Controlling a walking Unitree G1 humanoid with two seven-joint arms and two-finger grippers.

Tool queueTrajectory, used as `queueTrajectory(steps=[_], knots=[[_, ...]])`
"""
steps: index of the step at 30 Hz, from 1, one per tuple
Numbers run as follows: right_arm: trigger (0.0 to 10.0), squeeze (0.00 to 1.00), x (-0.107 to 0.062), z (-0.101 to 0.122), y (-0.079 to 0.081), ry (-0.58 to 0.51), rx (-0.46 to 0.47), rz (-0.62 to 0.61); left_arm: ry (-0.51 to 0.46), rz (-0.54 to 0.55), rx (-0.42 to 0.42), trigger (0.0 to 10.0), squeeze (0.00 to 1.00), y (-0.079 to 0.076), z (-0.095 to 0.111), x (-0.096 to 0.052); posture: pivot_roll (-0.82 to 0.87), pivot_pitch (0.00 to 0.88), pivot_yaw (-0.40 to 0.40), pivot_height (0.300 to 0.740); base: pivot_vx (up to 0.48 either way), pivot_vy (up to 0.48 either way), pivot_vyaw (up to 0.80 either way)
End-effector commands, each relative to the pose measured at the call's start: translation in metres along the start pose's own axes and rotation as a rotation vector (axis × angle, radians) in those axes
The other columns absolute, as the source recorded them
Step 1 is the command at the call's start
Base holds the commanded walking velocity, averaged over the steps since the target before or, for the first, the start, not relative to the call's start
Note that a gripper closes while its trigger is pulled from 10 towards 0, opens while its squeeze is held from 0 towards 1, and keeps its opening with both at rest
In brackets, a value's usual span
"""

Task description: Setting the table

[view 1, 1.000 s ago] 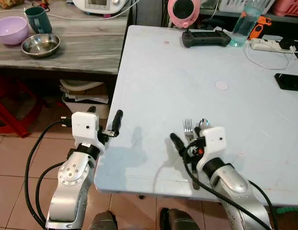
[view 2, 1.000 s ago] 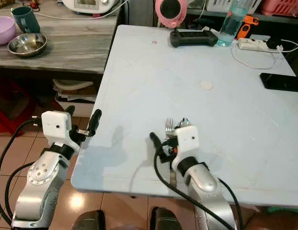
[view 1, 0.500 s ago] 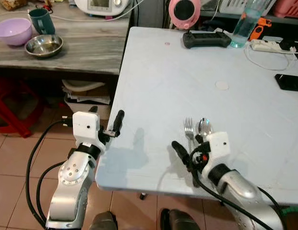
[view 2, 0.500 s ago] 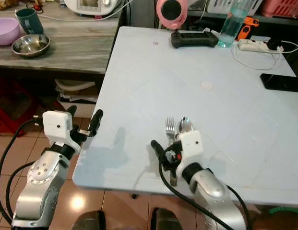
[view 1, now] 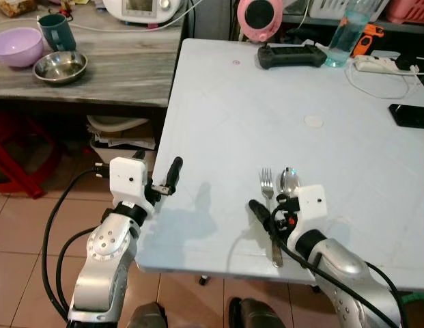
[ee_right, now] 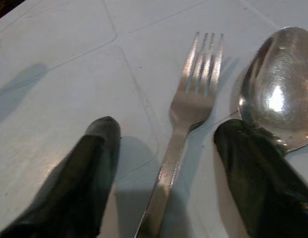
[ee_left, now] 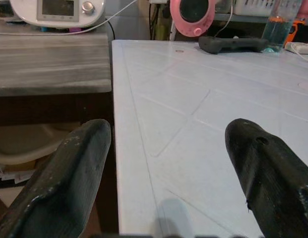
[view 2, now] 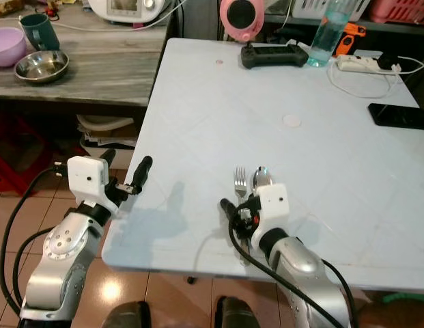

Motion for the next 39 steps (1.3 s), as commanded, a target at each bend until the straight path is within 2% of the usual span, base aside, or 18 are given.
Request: queueTrajectory(steps=[1,9,17,22,26,28,30,34,39], knots=[[0.0,0.0,0.002,-0.023,-0.004,0.123,0.038,-0.019,0.01,0.0,-0.004,10.0,0.0,0.0,-0.003,-0.003,-0.01,0.123,-0.013,0.74,0.0,0.0,0.0],[0.0,0.0,0.004,-0.037,-0.009,0.224,0.057,-0.025,0.024,-0.007,-0.018,10.0,0.0,-0.002,-0.006,-0.006,0.0,0.134,-0.023,0.74,0.0,0.0,0.0],[0.0,0.0,0.009,-0.045,-0.01,0.301,0.068,-0.018,0.05,-0.128,-0.064,10.0,0.0,-0.019,-0.01,-0.018,0.01,0.154,-0.03,0.74,0.0,0.0,0.0],[0.0,0.0,0.007,-0.052,-0.017,0.341,0.086,-0.049,0.053,-0.169,-0.063,10.0,0.0,-0.024,-0.01,-0.021,0.01,0.162,-0.029,0.74,0.0,0.0,0.0],[0.0,0.0,0.006,-0.055,-0.017,0.354,0.114,-0.055,0.055,-0.186,-0.07,10.0,0.0,-0.027,-0.01,-0.024,0.01,0.167,-0.027,0.74,0.0,0.0,0.0],[0.0,0.0,0.007,-0.054,-0.017,0.346,0.121,-0.057,0.062,-0.186,-0.063,10.0,0.0,-0.026,-0.011,-0.025,0.01,0.169,-0.026,0.74,0.0,0.0,0.0],[0.0,0.0,0.011,-0.046,-0.016,0.3,0.144,-0.069,0.083,-0.163,-0.018,10.0,0.0,-0.022,-0.015,-0.024,0.01,0.17,-0.023,0.74,0.0,0.0,0.0],[0.0,0.0,0.021,-0.021,-0.01,0.182,0.07,-0.056,0.096,-0.099,0.019,10.0,0.0,-0.011,-0.018,-0.019,0.01,0.166,-0.024,0.74,0.0,0.0,0.0],[0.0,0.0,0.028,-0.007,-0.007,0.123,0.093,-0.065,0.119,-0.051,0.051,10.0,0.0,-0.003,-0.022,-0.017,0.01,0.158,-0.026,0.74,0.0,0.096,0.0]])
Point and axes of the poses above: a point about 5 cm out from each wrist's last joint towards the gripper, its own x axis pointing out of the wrist towards the gripper, its own z axis along the axis of the wrist's last joint, y = z × x, the point moved 4 cm from there along x, pointing out of the wrist towards the gripper
